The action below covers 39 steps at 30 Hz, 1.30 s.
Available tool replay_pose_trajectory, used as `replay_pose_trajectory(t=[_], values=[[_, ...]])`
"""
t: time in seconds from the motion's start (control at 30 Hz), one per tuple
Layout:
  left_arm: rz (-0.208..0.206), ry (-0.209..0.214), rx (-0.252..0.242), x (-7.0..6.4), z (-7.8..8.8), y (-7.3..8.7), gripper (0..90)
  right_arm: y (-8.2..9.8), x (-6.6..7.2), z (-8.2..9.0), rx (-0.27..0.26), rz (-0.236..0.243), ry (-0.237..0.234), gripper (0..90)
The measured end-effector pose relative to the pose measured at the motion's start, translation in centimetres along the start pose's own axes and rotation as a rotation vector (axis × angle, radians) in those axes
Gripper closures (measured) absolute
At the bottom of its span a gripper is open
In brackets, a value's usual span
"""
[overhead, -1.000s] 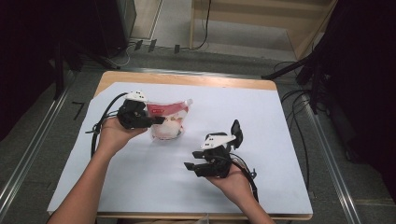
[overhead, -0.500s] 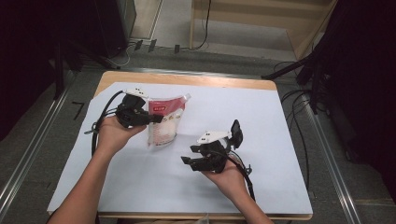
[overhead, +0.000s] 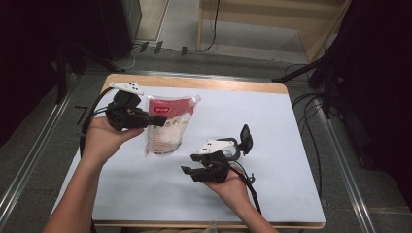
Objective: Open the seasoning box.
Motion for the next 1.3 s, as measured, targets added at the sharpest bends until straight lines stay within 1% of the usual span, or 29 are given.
replay_pose_trajectory(t=[0.07, 0.13, 0.2, 0.23, 0.3, 0.37, 0.5, 0.53, 0.6, 0.63, 0.67, 0.7, 0.77, 0.9, 0.93, 0.97, 1.0, 1.03, 1.07, 1.1, 1.13, 1.2, 1.23, 1.27, 1.3], values=[[0.002, 0.016, 0.004, -0.4, 0.2, -0.1, 90.0, 0.1, 0.2, -0.4, 0.009, -0.001, -0.008, 47.2], [0.011, 0.028, 0.008, -0.8, 0.4, -0.1, 90.0, 0.1, 0.4, -0.8, 0.011, 0.016, -0.018, 46.7], [0.004, 0.04, 0.011, -1.1, 0.5, -0.1, 90.0, 0.1, 0.6, -1.2, 0.02, 0.028, -0.018, 45.1], [0.013, 0.044, 0.018, -1.2, 0.5, -0.1, 90.0, 0.1, 0.6, -1.4, 0.028, 0.025, -0.015, 45.1], [0.015, 0.048, 0.021, -1.3, 0.5, -0.1, 90.0, 0.1, 0.7, -1.6, 0.033, 0.026, -0.015, 45.7], [0.013, 0.061, 0.031, -1.7, 0.4, -0.1, 90.0, 0.2, 0.6, -2.0, 0.045, 0.026, -0.012, 46.6], [0.013, 0.075, 0.04, -2.1, 0.4, -0.1, 90.0, 0.1, 0.6, -2.2, 0.026, 0.029, 0.006, 46.9], [0.015, 0.09, 0.042, -2.5, 0.4, -0.1, 90.0, 0.1, 0.6, -2.2, 0.021, 0.026, 0.016, 46.9], [0.016, 0.104, 0.041, -2.9, 0.6, -0.2, 90.0, 0.1, 0.6, -2.1, 0.013, 0.025, 0.024, 47.2], [0.016, 0.104, 0.041, -2.9, 0.6, -0.2, 90.0, 0.1, 0.6, -2.1, 0.013, 0.025, 0.024, 47.2], [0.028, 0.13, 0.041, -3.1, 0.7, -0.3, 90.0, 0.1, 0.5, -2.0, -0.003, 0.022, 0.044, 48.1], [0.035, 0.145, 0.046, -3.2, 0.8, -0.3, 90.0, 0.1, 0.6, -2.0, -0.01, 0.016, 0.051, 48.3], [0.061, 0.178, 0.05, -3.3, 0.8, -0.3, 89.9, 0.2, 0.5, -1.9, -0.027, 0.018, 0.072, 48.9], [0.118, 0.23, 0.068, -3.3, 0.2, -0.3, 89.8, 0.3, 0.5, -1.7, -0.07, 0.018, 0.089, 49.5], [0.132, 0.236, 0.069, -3.2, 0.1, -0.2, 89.8, 0.3, 0.6, -1.6, -0.073, 0.026, 0.087, 49.9], [0.14, 0.231, 0.069, -3.0, -0.1, -0.2, 89.7, 0.3, 0.8, -1.6, -0.076, 0.047, 0.083, 50.1], [0.139, 0.229, 0.078, -2.9, -0.4, -0.2, 89.5, 0.2, 1.0, -1.6, -0.087, 0.059, 0.061, 51.1], [0.154, 0.23, 0.078, -2.6, -0.7, -0.1, 89.0, 0.1, 1.3, -1.6, -0.107, 0.068, 0.051, 55.8], [0.159, 0.238, 0.082, -2.5, -0.8, -0.1, 89.0, 0.0, 1.7, -1.6, -0.081, 0.105, 0.073, 55.6], [0.165, 0.241, 0.081, -2.4, -1.0, 0.0, 89.1, 0.0, 1.9, -1.6, -0.077, 0.133, 0.082, 55.4], [0.174, 0.242, 0.079, -2.3, -1.1, 0.0, 89.1, 0.0, 2.3, -1.7, -0.073, 0.165, 0.08, 55.3], [0.18, 0.256, 0.076, -2.2, -1.3, 0.0, 88.5, -0.1, 2.8, -1.7, -0.064, 0.186, 0.083, 55.5], [0.185, 0.269, 0.073, -2.2, -1.4, -0.1, 88.0, -0.2, 3.0, -1.8, -0.068, 0.191, 0.071, 54.8], [0.175, 0.268, 0.066, -2.2, -1.4, -0.1, 87.9, -0.4, 3.3, -1.8, -0.068, 0.197, 0.064, 54.3], [0.178, 0.265, 0.053, -2.4, -1.5, -0.1, 87.9, -0.5, 3.4, -1.7, -0.07, 0.202, 0.046, 53.9]])
Point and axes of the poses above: each handheld gripper's, and its own axes: z roughly backward along the jaws, y roughly out of its underside, x roughly to its left, the point moved 1 cm from there along -z, roughly forward along the jaws, and after that the axes turned 10 degrees about z, right-handed, at the moved point
